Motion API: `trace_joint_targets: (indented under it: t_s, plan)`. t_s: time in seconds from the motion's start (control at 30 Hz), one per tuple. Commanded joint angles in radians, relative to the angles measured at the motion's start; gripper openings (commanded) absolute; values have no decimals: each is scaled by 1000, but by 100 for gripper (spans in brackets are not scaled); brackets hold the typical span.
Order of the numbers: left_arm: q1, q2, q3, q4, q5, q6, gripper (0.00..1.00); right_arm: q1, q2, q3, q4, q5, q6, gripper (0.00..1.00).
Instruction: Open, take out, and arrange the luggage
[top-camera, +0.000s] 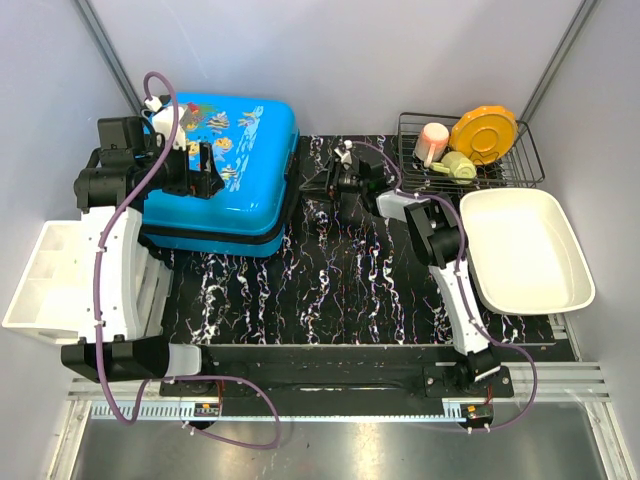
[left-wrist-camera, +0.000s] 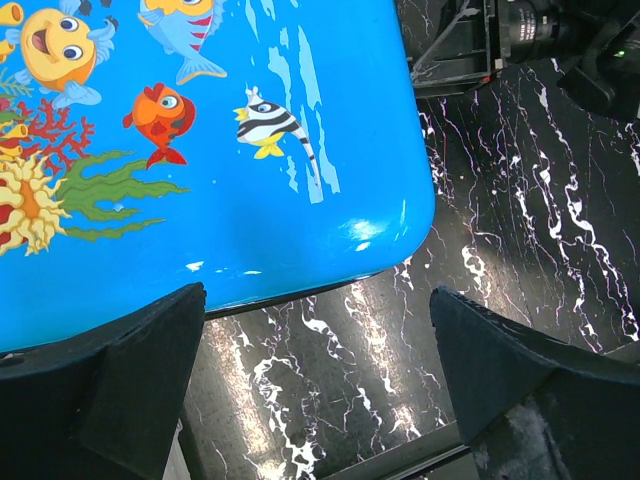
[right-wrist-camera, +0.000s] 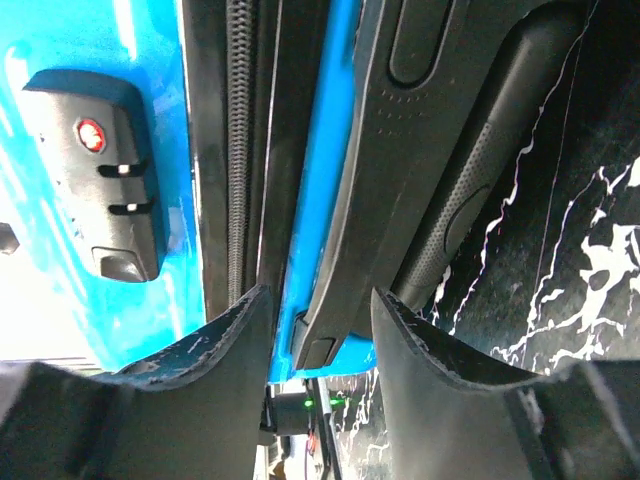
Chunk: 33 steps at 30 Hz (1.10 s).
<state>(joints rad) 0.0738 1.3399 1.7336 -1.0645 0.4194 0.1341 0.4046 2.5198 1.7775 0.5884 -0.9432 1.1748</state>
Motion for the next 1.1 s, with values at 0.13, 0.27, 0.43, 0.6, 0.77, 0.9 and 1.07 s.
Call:
trace_joint_targets:
  t_s: [0.13,0.27,0.43,0.6,0.77,0.9,1.07]
  plan:
    - [3,-12,-12,-2,9,21,99,17,88,131,132,18,66,50]
    - [3,-18,-29,0,-4,21,99,33,126,171,154,23,80,49]
    - [3,-22,-46,-12,-13,27,99,42,169,244,146,37,83,49]
    - [3,-24,-49,-22,-16,27,99,42,188,280,151,23,95,33]
    - [3,-21,-48,-23,-36,30,99,28,104,150,188,24,109,0]
    - [3,-13,-46,-22,-45,27,99,4,-30,-44,191,66,28,0]
    - [4,13,-39,-22,-44,-5,99,-29,-197,-303,209,118,-23,0]
